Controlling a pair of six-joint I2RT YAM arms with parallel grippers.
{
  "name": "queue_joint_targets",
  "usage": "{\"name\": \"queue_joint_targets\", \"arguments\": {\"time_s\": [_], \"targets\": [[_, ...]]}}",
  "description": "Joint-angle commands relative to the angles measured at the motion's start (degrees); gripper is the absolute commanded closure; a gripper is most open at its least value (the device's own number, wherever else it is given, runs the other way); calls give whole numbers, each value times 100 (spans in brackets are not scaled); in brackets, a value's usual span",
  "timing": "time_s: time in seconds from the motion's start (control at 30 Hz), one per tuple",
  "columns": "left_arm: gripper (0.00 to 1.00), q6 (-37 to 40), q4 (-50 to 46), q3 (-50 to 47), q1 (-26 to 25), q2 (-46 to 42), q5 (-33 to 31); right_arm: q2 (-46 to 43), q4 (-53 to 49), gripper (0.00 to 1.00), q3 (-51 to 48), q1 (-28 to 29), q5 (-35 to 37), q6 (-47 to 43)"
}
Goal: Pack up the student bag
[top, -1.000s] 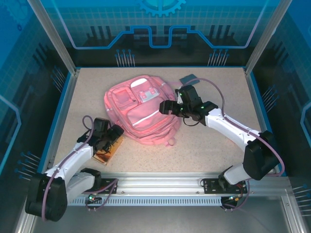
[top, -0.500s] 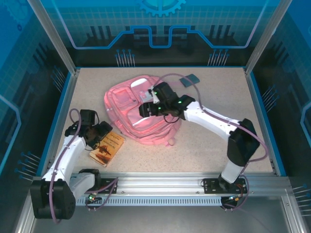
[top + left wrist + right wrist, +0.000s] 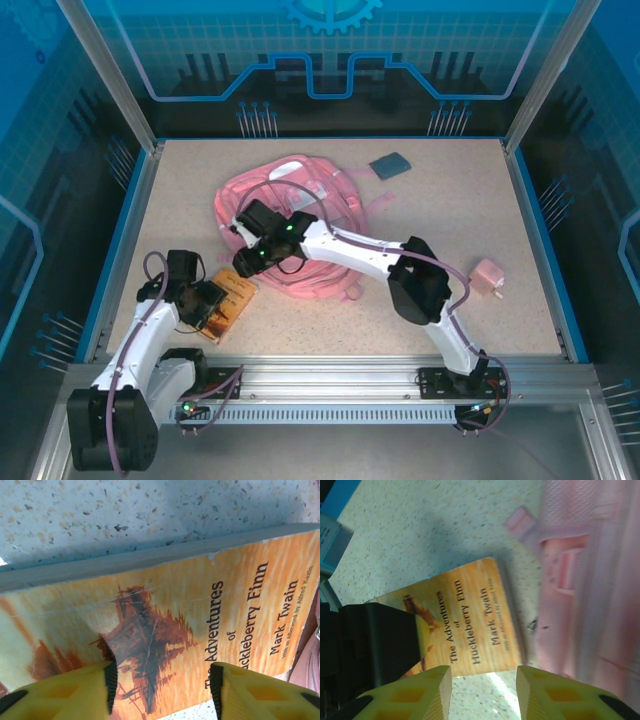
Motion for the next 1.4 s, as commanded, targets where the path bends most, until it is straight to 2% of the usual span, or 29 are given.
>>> {"name": "queue_joint_targets", "arguments": {"time_s": [0.0, 0.2, 0.4, 0.53, 0.77, 0.87, 1.0, 1.17, 1.37], "targets": [[54, -90, 90, -147, 47, 53, -67, 484, -517, 63, 441, 151, -134, -94], [63, -28, 56, -181, 47, 2, -80, 1216, -749, 64, 1070, 102, -99, 72], [65, 30, -146, 17, 47, -59, -104, 2064, -1142, 65, 2134, -45, -38, 13], [65, 13, -292, 114, 47, -153, -118, 2553, -1519, 66, 2770, -45, 243, -85], [65, -98, -318, 51, 48, -144, -131, 2699, -1998, 66, 2716, -110, 955, -37], [65, -131, -67, -27, 47, 61, -23, 2394, -2081, 66, 2208, -209, 1248, 135], [64, -27, 305, 5, 47, 447, 96, 1642, -1642, 65, 835, -426, 1327, 286], [62, 265, 701, 268, 49, 1124, 254, 1126, -1552, 62, -44, -616, 1204, 318], [62, 653, 1203, 759, 47, 2122, 230, 259, -1105, 60, -1291, -525, 828, 445]]}}
